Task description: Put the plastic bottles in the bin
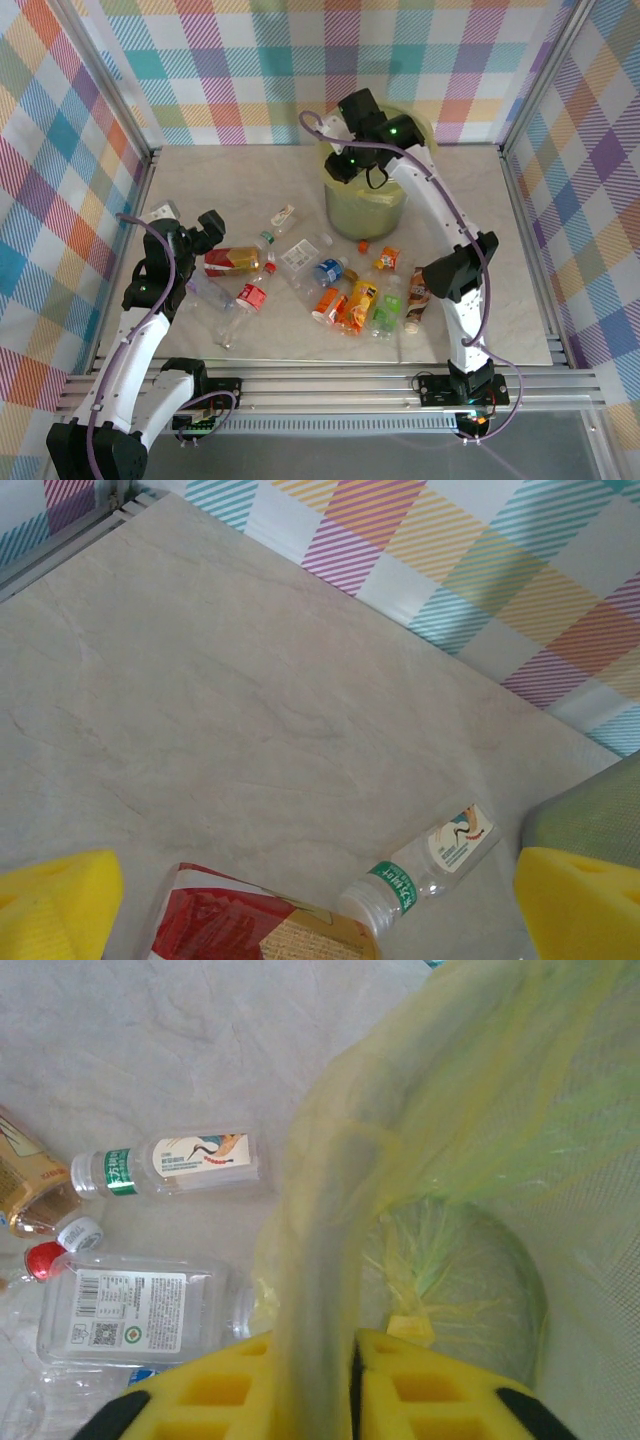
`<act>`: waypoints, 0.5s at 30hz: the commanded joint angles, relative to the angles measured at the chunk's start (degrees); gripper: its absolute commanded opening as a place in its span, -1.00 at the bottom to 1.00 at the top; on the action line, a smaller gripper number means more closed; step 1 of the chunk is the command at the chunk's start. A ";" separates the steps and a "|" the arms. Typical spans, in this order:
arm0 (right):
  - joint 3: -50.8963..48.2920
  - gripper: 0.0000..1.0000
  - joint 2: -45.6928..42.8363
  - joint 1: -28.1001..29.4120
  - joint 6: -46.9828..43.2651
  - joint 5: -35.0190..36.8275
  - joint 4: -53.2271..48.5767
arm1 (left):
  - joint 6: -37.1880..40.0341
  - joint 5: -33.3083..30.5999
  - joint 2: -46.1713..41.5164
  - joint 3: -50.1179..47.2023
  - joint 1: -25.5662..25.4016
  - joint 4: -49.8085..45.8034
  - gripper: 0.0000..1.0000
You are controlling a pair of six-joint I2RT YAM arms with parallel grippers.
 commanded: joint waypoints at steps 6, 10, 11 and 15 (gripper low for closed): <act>1.05 -0.11 0.75 0.97 -0.39 1.66 0.57 | -1.13 -2.04 -1.52 0.03 0.67 -1.32 1.00; 1.50 0.23 -0.45 1.11 0.58 2.60 0.11 | -1.71 -2.56 -1.88 0.42 0.71 -2.84 1.00; 1.91 0.31 -0.82 1.24 1.14 3.11 -0.21 | -2.12 -2.79 -1.93 0.68 0.74 -4.32 1.00; 4.68 0.57 -2.98 1.35 4.19 5.14 -2.90 | -3.17 -2.86 -2.82 1.00 0.75 -5.97 1.00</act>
